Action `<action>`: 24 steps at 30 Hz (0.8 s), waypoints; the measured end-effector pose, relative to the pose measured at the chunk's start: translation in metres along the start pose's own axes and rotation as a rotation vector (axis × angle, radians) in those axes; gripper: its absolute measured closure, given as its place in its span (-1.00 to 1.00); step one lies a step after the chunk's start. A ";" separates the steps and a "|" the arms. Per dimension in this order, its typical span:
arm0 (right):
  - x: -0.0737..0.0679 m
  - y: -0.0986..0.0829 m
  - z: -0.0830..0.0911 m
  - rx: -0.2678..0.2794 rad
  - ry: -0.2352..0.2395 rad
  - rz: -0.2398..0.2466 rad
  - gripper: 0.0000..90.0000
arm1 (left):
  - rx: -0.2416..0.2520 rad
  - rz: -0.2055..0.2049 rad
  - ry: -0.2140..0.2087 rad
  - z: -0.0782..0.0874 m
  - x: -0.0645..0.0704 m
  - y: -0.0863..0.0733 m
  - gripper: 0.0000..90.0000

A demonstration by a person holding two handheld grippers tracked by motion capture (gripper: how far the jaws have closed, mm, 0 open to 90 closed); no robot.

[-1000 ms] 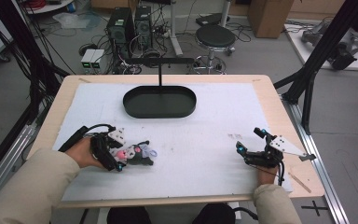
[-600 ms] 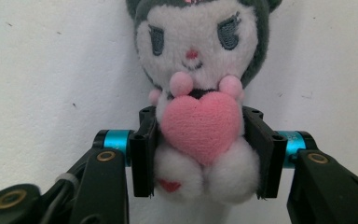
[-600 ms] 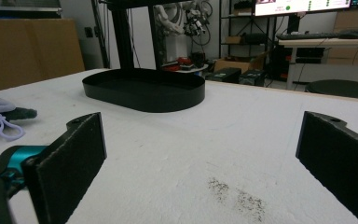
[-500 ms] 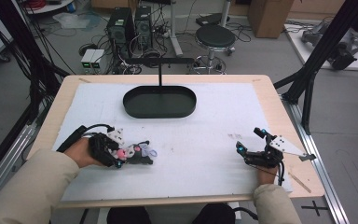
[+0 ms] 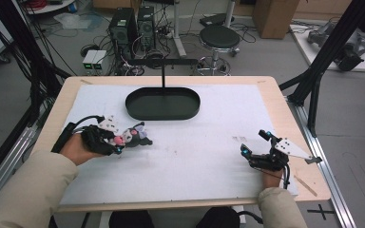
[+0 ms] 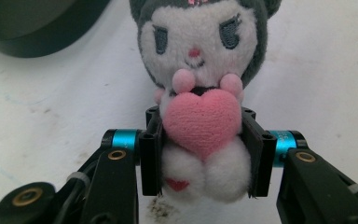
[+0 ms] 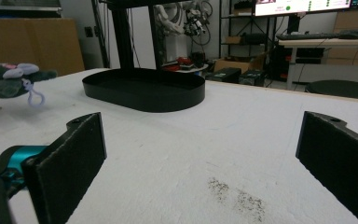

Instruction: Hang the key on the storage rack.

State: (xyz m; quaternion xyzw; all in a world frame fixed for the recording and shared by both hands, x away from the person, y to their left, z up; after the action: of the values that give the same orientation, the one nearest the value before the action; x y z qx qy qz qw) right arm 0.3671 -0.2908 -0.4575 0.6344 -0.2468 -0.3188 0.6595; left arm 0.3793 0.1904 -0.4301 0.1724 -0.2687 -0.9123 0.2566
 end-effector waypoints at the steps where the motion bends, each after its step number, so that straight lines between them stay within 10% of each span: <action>1: 0.000 0.000 0.000 0.000 0.001 -0.001 -0.99 | 0.017 0.024 0.003 0.001 -0.002 0.001 0.29; 12: 0.000 0.000 0.000 0.002 -0.001 0.003 -0.99 | 0.104 0.220 0.103 0.021 -0.036 0.016 0.28; 24: 0.000 0.000 0.000 0.001 -0.002 0.006 -0.98 | 0.161 0.329 0.194 0.037 -0.067 0.052 0.28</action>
State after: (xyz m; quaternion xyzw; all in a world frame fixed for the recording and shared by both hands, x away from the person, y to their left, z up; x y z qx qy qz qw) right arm 0.3674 -0.2906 -0.4574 0.6338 -0.2497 -0.3171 0.6599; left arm 0.4362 0.2048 -0.3583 0.2331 -0.3391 -0.8129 0.4121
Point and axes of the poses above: each handheld gripper's, and its own axes: z roughly backward along the jaws, y roughly out of its top, x roughly to its right, the point moved 7 cm from there along -z, roughly forward along the jaws, and after that the axes turned 5 degrees about y, right-handed, at the moved point
